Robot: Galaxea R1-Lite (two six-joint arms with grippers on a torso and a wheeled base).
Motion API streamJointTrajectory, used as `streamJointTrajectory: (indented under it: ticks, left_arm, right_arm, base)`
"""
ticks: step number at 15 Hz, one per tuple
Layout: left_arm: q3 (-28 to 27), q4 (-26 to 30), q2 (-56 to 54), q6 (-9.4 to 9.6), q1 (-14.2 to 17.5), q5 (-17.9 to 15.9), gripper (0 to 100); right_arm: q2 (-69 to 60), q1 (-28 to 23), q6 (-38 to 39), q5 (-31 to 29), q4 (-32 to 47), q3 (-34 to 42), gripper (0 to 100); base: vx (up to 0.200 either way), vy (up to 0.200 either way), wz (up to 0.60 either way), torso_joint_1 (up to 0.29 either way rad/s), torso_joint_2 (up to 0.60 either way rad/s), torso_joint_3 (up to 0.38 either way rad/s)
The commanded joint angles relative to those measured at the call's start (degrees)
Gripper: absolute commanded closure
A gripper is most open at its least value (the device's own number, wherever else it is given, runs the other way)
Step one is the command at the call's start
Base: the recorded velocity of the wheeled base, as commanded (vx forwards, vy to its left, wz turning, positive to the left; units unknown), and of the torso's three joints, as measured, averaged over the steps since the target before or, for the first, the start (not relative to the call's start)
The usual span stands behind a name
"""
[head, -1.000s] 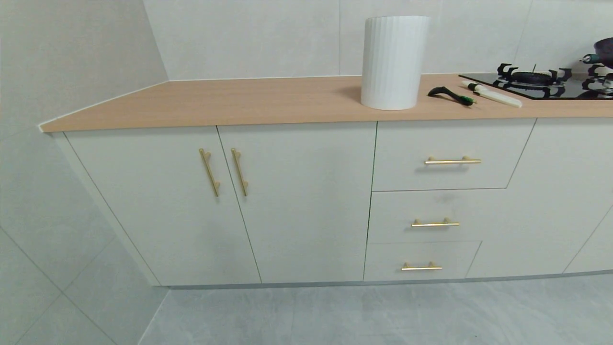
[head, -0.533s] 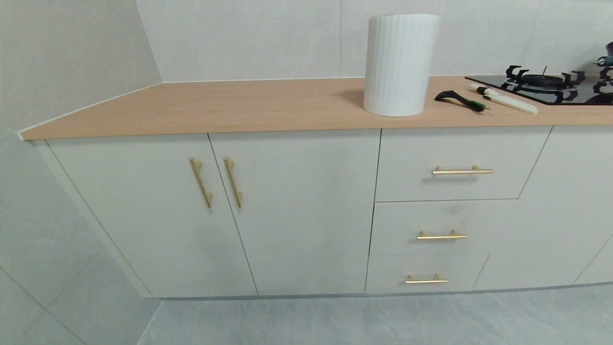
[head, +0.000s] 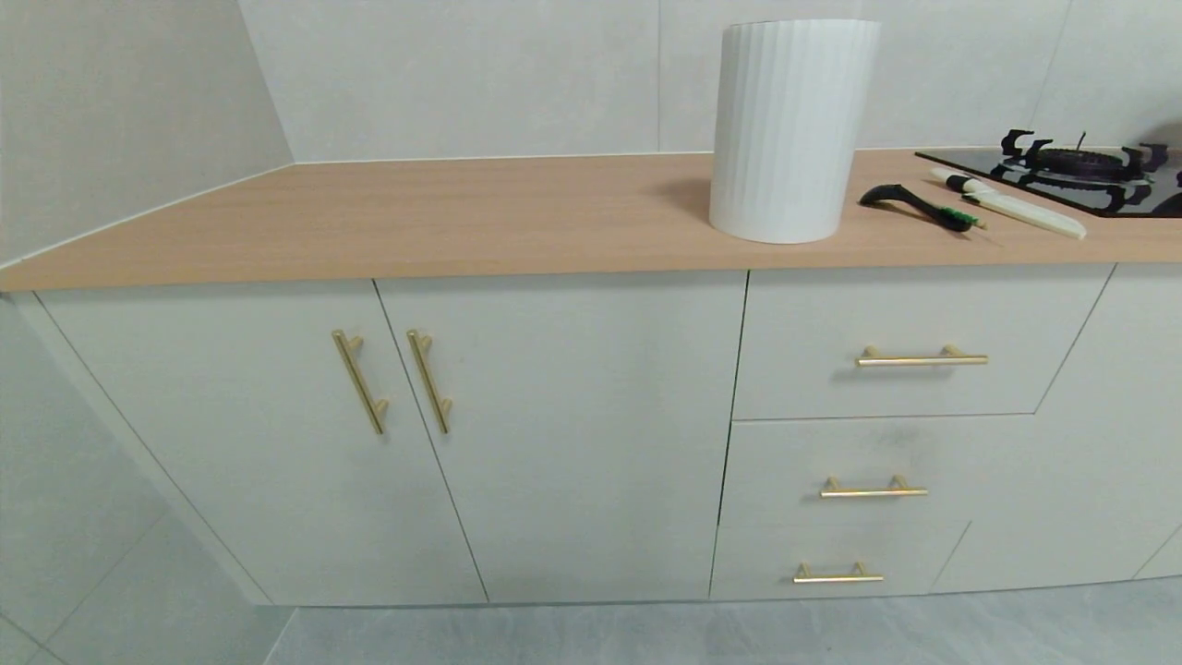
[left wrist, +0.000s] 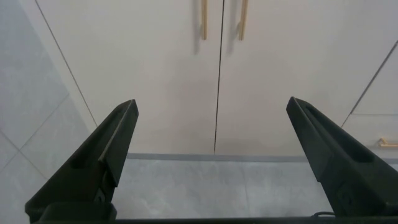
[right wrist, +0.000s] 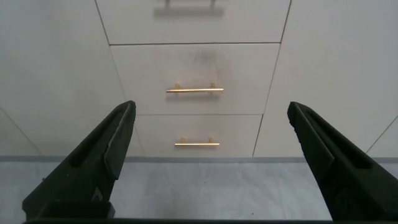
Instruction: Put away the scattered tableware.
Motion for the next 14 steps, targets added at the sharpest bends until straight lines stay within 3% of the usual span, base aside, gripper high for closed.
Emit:
streamJointTrajectory:
  ticks: [1, 4, 14]
  left_arm:
    - [0.0, 0.0, 0.1, 0.05, 0.0, 0.0, 0]
    - [0.0, 0.0, 0.1, -0.13, 0.0, 0.0, 0]
    - [0.0, 0.0, 0.1, -0.13, 0.0, 0.0, 0]
  right_arm:
    - [0.1, 0.0, 0.0, 0.0, 0.0, 0.0, 0]
    - [0.1, 0.0, 0.0, 0.1, 0.0, 0.0, 0]
    - [0.1, 0.0, -0.5, 0.3, 0.0, 0.0, 0]
  base:
    - [0.000, 0.000, 0.00, 0.000, 0.00, 0.000]
    - [0.000, -0.200, 0.00, -0.004, 0.00, 0.009]
    - [0.000, 0.000, 0.00, 0.000, 0.00, 0.000]
